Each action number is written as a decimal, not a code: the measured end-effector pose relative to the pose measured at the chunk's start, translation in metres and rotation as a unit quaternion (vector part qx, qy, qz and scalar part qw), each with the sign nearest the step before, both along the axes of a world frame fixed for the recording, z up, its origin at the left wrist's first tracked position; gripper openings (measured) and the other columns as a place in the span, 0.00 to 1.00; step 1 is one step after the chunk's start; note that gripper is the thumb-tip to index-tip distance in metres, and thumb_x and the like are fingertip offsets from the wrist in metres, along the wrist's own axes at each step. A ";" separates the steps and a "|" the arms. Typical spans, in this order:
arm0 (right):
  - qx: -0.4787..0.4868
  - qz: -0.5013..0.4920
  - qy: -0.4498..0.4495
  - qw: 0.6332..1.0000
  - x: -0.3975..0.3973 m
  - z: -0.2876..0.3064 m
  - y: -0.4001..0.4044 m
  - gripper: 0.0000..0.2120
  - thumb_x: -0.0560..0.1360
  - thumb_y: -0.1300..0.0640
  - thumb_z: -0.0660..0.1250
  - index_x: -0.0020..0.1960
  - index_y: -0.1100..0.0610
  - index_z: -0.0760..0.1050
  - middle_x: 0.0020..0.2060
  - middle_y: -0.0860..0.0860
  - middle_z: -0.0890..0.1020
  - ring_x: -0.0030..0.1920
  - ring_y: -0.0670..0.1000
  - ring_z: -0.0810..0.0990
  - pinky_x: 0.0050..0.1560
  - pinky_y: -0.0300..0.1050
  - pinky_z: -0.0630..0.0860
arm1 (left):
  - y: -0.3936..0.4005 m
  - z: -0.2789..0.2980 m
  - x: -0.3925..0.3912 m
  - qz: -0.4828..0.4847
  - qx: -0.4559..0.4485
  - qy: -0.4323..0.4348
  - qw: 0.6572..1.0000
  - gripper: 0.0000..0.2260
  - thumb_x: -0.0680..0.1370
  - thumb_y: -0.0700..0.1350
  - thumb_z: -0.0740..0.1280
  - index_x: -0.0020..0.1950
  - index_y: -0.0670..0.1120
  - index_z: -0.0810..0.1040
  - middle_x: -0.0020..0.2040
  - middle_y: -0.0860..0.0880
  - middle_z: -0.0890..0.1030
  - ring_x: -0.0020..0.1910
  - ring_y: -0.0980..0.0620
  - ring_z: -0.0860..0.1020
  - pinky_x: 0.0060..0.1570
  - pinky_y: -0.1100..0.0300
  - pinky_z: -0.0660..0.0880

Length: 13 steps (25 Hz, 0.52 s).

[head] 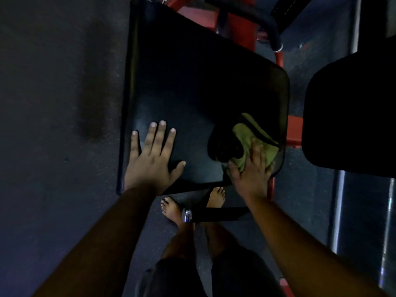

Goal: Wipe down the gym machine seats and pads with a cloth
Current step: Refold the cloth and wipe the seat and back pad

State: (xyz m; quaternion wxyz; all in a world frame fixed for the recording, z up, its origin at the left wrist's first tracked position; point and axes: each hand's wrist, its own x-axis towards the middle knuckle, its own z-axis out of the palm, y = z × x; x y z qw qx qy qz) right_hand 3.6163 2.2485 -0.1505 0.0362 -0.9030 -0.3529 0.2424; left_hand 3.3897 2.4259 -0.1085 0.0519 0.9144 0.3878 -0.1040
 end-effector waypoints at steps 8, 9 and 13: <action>0.019 -0.067 -0.045 0.997 -0.061 0.022 0.041 0.26 0.76 0.39 0.66 0.68 0.53 0.70 0.69 0.59 0.69 0.63 0.66 0.70 0.56 0.65 0.73 | 0.001 0.000 0.004 0.008 -0.013 -0.001 1.000 0.40 0.77 0.68 0.55 0.83 0.49 0.50 0.83 0.45 0.47 0.82 0.45 0.44 0.77 0.34 0.43; 0.028 -0.014 -0.041 0.999 -0.061 0.028 0.035 0.26 0.73 0.42 0.69 0.67 0.51 0.70 0.66 0.58 0.71 0.60 0.65 0.72 0.53 0.62 0.75 | 0.001 0.001 0.005 0.005 -0.019 0.003 1.000 0.40 0.77 0.68 0.55 0.83 0.49 0.50 0.83 0.45 0.47 0.82 0.45 0.44 0.77 0.34 0.42; -0.064 0.155 0.025 0.985 -0.013 0.073 0.034 0.26 0.73 0.48 0.71 0.69 0.48 0.68 0.62 0.55 0.71 0.61 0.62 0.73 0.53 0.57 0.77 | 0.004 0.017 0.008 0.002 -0.071 0.051 0.996 0.40 0.78 0.69 0.51 0.83 0.47 0.50 0.83 0.44 0.47 0.82 0.44 0.44 0.76 0.33 0.44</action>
